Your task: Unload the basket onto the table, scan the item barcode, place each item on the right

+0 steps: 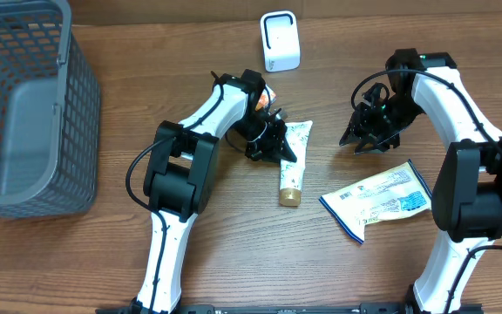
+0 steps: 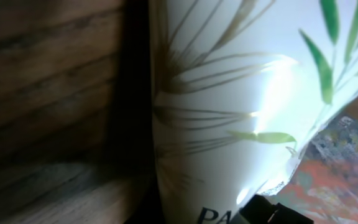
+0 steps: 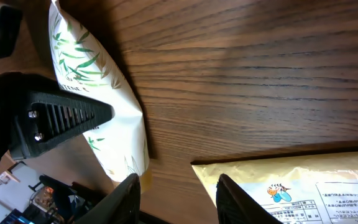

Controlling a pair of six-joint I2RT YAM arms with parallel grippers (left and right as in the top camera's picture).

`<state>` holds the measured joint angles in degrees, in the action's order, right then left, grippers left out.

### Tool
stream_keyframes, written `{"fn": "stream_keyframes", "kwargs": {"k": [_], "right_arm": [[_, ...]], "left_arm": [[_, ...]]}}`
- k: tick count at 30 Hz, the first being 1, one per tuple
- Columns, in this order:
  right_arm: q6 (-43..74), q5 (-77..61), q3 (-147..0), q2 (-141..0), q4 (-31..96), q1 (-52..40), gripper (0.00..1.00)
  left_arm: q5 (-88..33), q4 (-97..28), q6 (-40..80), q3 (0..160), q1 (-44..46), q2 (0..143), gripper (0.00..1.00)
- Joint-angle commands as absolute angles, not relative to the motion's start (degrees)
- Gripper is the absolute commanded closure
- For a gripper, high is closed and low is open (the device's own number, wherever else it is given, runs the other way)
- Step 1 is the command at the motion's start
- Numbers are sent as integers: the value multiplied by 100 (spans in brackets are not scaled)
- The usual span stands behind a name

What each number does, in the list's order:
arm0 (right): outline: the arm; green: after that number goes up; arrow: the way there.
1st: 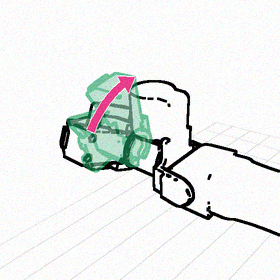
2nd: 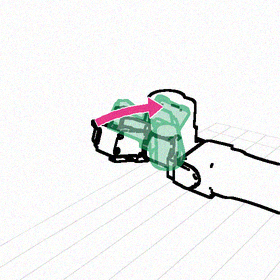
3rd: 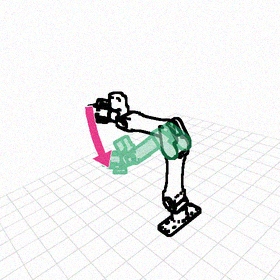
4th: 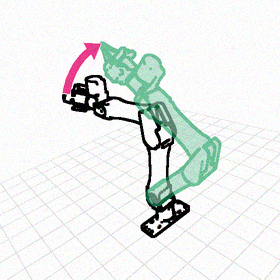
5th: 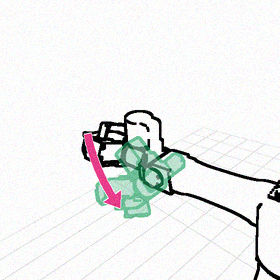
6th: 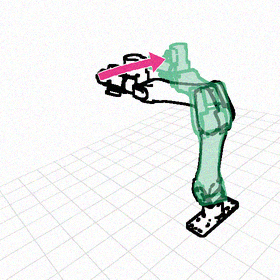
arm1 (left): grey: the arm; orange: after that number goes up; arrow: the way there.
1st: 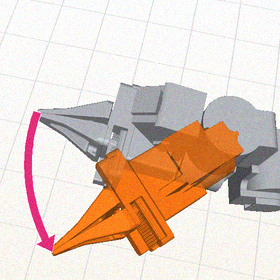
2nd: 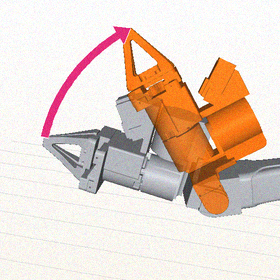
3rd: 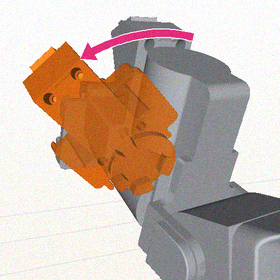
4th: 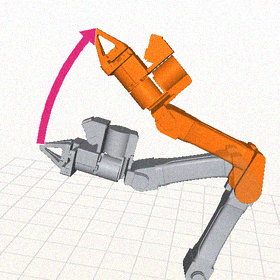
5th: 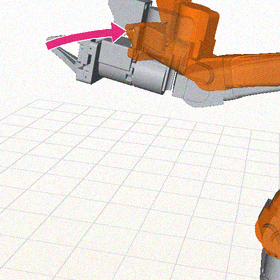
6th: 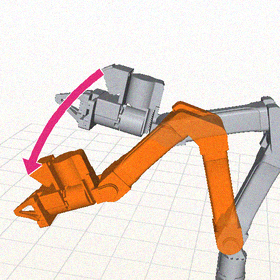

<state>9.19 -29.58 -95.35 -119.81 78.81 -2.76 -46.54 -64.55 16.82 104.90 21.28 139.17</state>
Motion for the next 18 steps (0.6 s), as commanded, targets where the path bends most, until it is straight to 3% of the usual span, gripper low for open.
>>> {"fn": "stream_keyframes", "kwargs": {"k": [1, 9, 16, 18], "right_arm": [[871, -2939, -9585, -11924, 7859, -294, 59], [895, -3085, -9146, -11926, 7513, -532, 59], [1247, -5022, -8427, -11926, 6184, -869, 59], [1247, -5848, -8132, -11926, 5719, -867, 53]], "left_arm": [[-4001, -6912, 1927, 10624, 1990, 14352, 96], [-4073, -8012, 1496, 11891, 1787, 14346, 96], [-5876, -8263, 1238, 12145, 1601, 14346, 96], [-6267, -8285, 1127, 12145, 1516, 14346, 96]]}}
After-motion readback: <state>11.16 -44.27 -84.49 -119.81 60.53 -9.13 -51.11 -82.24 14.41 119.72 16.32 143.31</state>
